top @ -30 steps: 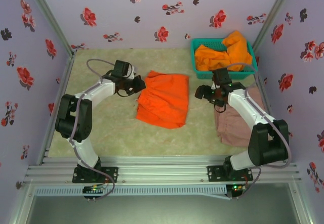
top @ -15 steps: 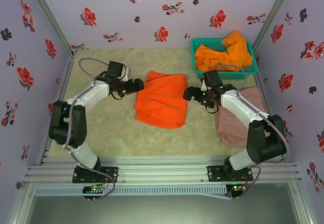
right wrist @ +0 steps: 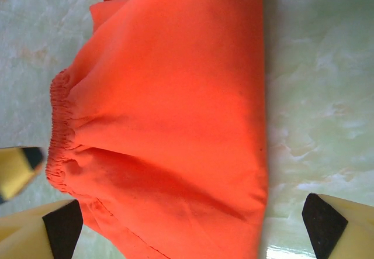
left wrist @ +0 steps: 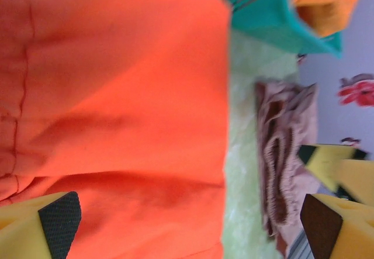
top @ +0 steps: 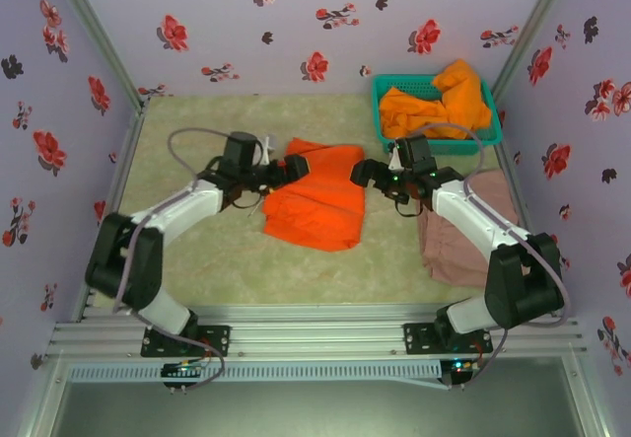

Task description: Fold and stack the shorts

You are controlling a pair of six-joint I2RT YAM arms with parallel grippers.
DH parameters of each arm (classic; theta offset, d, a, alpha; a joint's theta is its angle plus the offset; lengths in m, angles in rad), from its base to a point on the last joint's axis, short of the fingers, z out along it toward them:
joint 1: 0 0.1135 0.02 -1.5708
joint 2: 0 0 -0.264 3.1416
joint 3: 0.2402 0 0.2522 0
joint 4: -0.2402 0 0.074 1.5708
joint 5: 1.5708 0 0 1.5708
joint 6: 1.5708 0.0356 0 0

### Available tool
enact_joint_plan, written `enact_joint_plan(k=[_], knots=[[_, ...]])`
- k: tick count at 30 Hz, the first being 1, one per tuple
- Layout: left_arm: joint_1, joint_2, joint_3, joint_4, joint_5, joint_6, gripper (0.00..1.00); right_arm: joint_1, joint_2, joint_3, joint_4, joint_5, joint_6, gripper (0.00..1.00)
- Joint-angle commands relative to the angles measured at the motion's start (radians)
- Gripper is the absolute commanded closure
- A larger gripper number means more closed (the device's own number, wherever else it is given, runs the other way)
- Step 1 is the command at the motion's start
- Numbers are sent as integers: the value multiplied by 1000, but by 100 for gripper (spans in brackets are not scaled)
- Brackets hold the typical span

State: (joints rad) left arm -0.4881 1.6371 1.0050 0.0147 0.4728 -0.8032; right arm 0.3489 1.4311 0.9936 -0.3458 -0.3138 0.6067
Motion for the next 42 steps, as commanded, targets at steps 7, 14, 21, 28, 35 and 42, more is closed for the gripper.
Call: enact_joint_plan(k=[7, 14, 21, 28, 35, 42], knots=[[-14, 167, -126, 212, -9, -62, 1, -3, -26, -47, -75, 130, 4, 1], [-13, 146, -206, 228, -44, -46, 1, -5, 19, 2, -94, 93, -93, 1], [-13, 143, -223, 232, -45, -50, 1, -4, 235, 164, -140, 0, -181, 1], [-10, 130, -238, 221, -51, -40, 1, 8, 397, 263, -148, -19, -197, 5], [-6, 123, -260, 231, -53, -40, 1, 20, 486, 308, -134, -60, -199, 10], [-4, 122, -272, 241, -53, -47, 1, 43, 545, 333, -118, -89, -189, 17]])
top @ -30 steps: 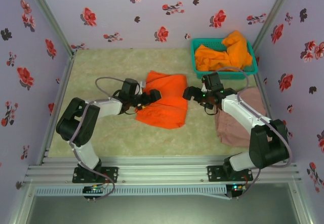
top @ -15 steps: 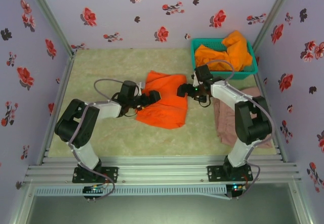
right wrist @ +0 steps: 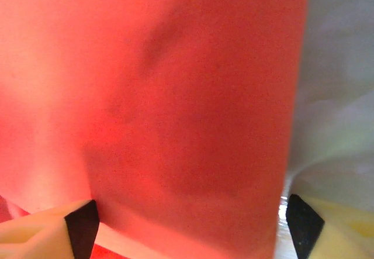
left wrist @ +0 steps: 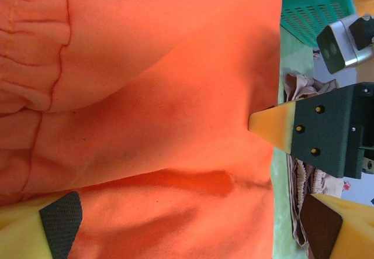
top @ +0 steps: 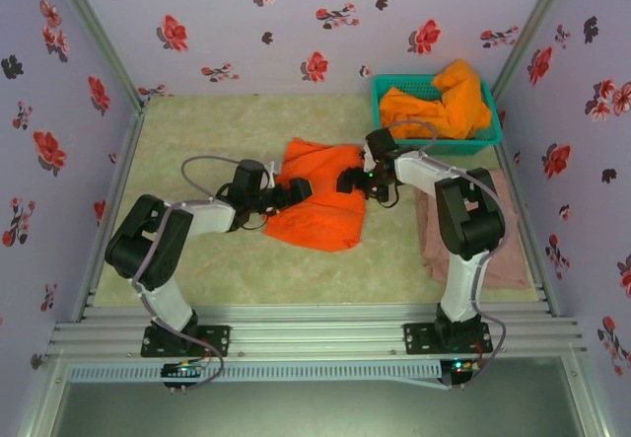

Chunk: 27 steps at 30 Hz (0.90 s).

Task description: Fold and stack the shorts

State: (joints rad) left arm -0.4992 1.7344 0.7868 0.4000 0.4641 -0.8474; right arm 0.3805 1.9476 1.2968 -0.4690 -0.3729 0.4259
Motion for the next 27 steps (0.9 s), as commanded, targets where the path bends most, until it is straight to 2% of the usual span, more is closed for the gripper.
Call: enact_joint_plan(k=[1, 5, 8, 12, 17, 22, 27], knots=[[8, 24, -54, -142, -44, -2, 1, 14, 35, 31, 10, -36, -3, 18], [10, 21, -57, -141, -44, -2, 1, 30, 51, 39, 28, -60, 11, 28], [11, 3, -67, -131, -45, -7, 1, 38, 55, 40, 38, -61, 22, 42], [23, -96, -83, -136, -47, -10, 1, 43, 59, 53, 7, -52, 11, 72], [74, -338, -84, -263, -71, 13, 1, 73, 63, 78, -67, -56, -63, 99], [123, -587, -32, -508, -141, 94, 1, 112, 79, 96, -147, -167, -159, 100], [140, -683, -14, -617, -145, 104, 1, 147, 64, 70, -214, -207, -262, 100]])
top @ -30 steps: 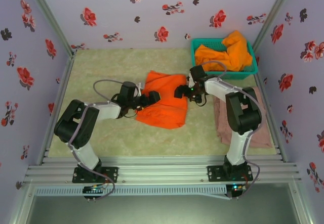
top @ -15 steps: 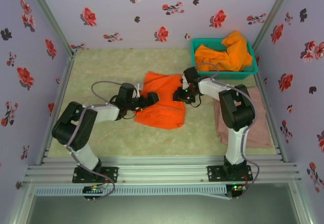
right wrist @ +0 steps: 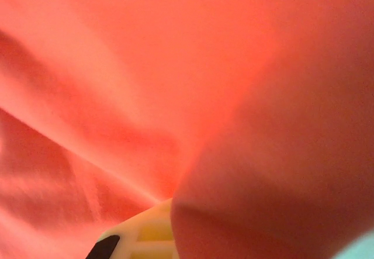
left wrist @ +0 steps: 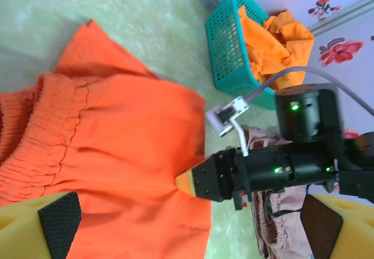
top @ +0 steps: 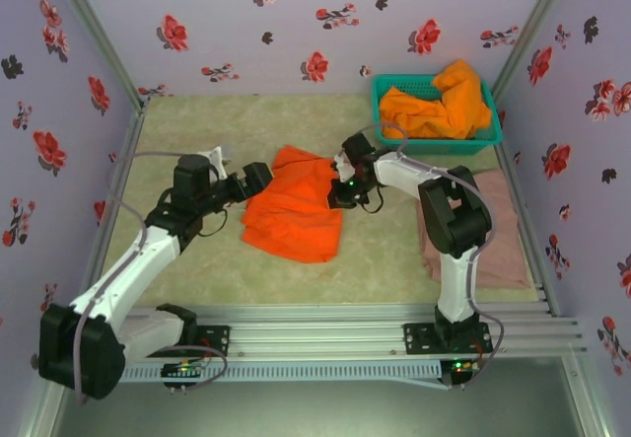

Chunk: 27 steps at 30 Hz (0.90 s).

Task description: Fold and stack the shorts

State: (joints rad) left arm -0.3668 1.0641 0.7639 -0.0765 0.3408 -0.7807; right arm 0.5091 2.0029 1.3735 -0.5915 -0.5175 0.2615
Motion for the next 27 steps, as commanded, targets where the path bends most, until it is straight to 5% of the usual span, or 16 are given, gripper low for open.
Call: enact_joint_plan(k=[1, 8, 11, 16, 27], knots=[[5, -18, 3, -135, -16, 27, 1, 20, 3, -10, -107, -61, -119, 100], [-27, 44, -56, 0, -2, -52, 1, -10, -20, 30, -200, 257, -145, 90], [-66, 100, -42, 40, -2, -60, 1, -71, -12, 40, -194, 266, -86, 63], [-103, 185, -4, 99, 2, -64, 1, -165, -146, -132, 97, 71, 106, 31], [-125, 465, 105, 318, 62, -129, 1, -172, -25, -26, 190, 17, 254, 27]])
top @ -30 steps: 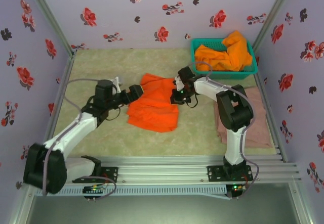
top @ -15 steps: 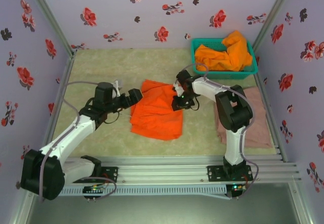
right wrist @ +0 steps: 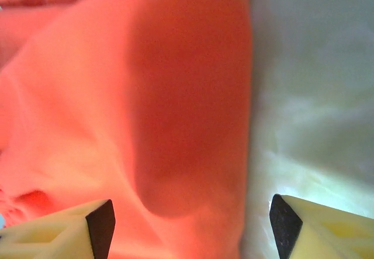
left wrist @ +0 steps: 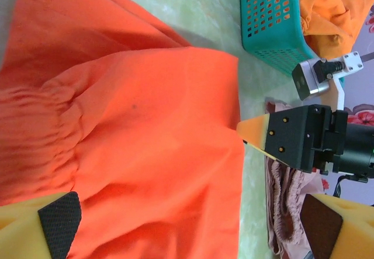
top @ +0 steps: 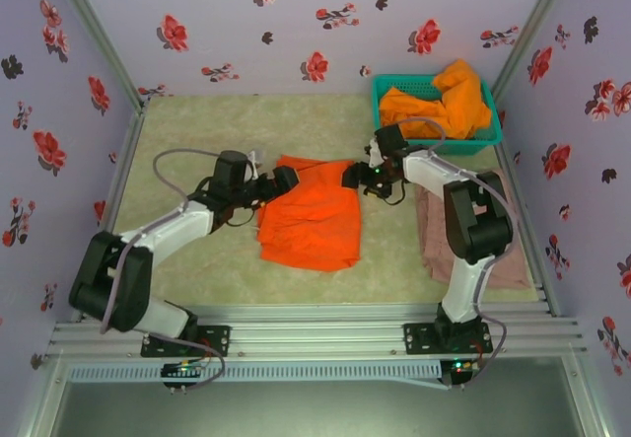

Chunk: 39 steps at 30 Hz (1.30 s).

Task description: Fold and stack the shorts

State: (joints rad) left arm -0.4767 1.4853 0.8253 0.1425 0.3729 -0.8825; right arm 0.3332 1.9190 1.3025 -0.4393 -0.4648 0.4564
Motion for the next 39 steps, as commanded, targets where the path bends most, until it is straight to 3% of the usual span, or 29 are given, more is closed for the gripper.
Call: enact_joint_plan(k=[1, 9, 14, 19, 23, 28, 33, 39], knots=[[-20, 67, 52, 110, 29, -23, 1, 6, 76, 63, 35, -29, 61, 27], [-22, 208, 43, 121, -50, 17, 1, 10, 174, 182, -2, -2, 37, 41], [-19, 184, -54, 112, -148, 38, 1, 13, 213, 210, 9, -11, 29, 60], [-15, 148, -152, 139, -189, 26, 1, 32, 245, 249, 6, -28, 9, 66], [-10, 118, -171, 160, -192, 21, 1, 39, 237, 263, -3, -27, -5, 60], [-10, 23, -135, 94, -187, 64, 1, 42, 103, 139, 45, -10, -21, 41], [-13, -49, -130, 43, -178, 82, 1, 61, -32, -31, 94, 3, -38, 39], [-46, -82, -181, 97, -159, 14, 1, 80, -52, -128, 148, -27, -23, 36]])
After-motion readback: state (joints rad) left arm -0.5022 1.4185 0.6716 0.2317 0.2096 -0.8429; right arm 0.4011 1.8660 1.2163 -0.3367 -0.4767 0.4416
